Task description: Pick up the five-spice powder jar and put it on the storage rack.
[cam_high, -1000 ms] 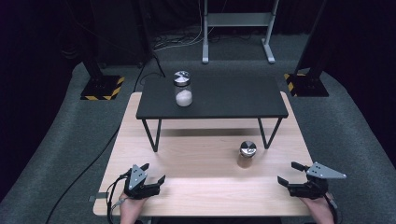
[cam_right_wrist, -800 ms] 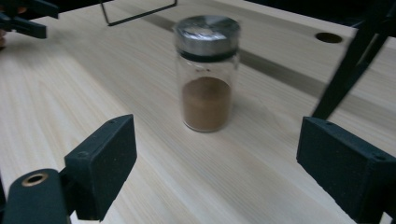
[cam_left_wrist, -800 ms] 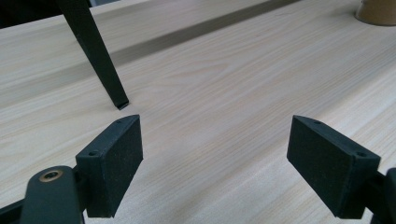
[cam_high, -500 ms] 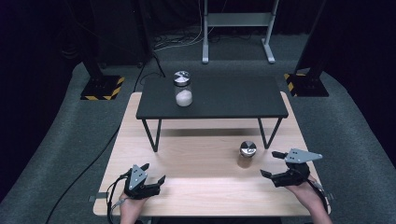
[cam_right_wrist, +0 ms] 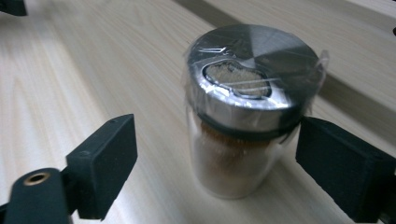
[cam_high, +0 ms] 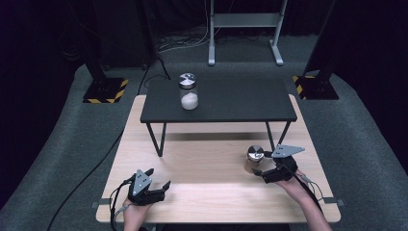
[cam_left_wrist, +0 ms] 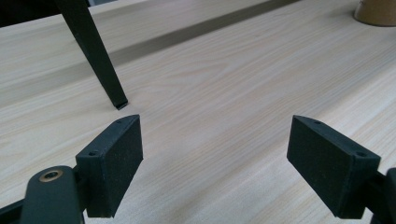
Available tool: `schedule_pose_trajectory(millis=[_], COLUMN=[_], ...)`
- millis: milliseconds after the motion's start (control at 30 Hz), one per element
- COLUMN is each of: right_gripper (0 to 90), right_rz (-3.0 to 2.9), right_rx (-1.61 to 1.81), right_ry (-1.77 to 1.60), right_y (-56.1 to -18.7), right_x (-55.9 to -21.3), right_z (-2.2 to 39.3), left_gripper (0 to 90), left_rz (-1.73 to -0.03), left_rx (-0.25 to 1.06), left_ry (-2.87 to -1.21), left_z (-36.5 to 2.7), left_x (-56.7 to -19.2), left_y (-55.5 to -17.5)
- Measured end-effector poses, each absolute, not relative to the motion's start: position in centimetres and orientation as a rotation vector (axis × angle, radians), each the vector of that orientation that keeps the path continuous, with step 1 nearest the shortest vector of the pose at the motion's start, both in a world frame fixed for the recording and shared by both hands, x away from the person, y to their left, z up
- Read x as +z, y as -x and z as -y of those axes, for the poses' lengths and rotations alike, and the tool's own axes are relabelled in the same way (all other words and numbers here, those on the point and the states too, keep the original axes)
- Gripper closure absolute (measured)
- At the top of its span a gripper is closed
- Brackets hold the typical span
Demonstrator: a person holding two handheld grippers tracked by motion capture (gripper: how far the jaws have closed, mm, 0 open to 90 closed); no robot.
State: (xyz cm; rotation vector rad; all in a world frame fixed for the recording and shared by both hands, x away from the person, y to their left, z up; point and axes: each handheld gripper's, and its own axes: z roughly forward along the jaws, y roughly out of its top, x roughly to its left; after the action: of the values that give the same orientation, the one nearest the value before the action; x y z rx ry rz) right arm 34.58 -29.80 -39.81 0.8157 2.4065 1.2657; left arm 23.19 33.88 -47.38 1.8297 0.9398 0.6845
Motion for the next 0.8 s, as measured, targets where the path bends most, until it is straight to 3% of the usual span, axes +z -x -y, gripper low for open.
schedule_pose_trajectory(millis=[333, 800], right_gripper=[11.6, 21.1], right_rz=[-2.405, -2.429], right_rx=[1.232, 1.170], right_ry=[-0.863, -0.881], right_y=[-36.3, -37.2], right_x=[-40.7, -41.5], right_z=[28.8, 27.7], left_gripper=[17.6, 17.7], left_rz=[-0.938, -0.936], left_rx=[0.686, 0.686], left_ry=[-1.829, -1.832], left_z=[-33.9, -33.9], left_x=[-47.4, -47.4], left_y=[-23.2, -23.2])
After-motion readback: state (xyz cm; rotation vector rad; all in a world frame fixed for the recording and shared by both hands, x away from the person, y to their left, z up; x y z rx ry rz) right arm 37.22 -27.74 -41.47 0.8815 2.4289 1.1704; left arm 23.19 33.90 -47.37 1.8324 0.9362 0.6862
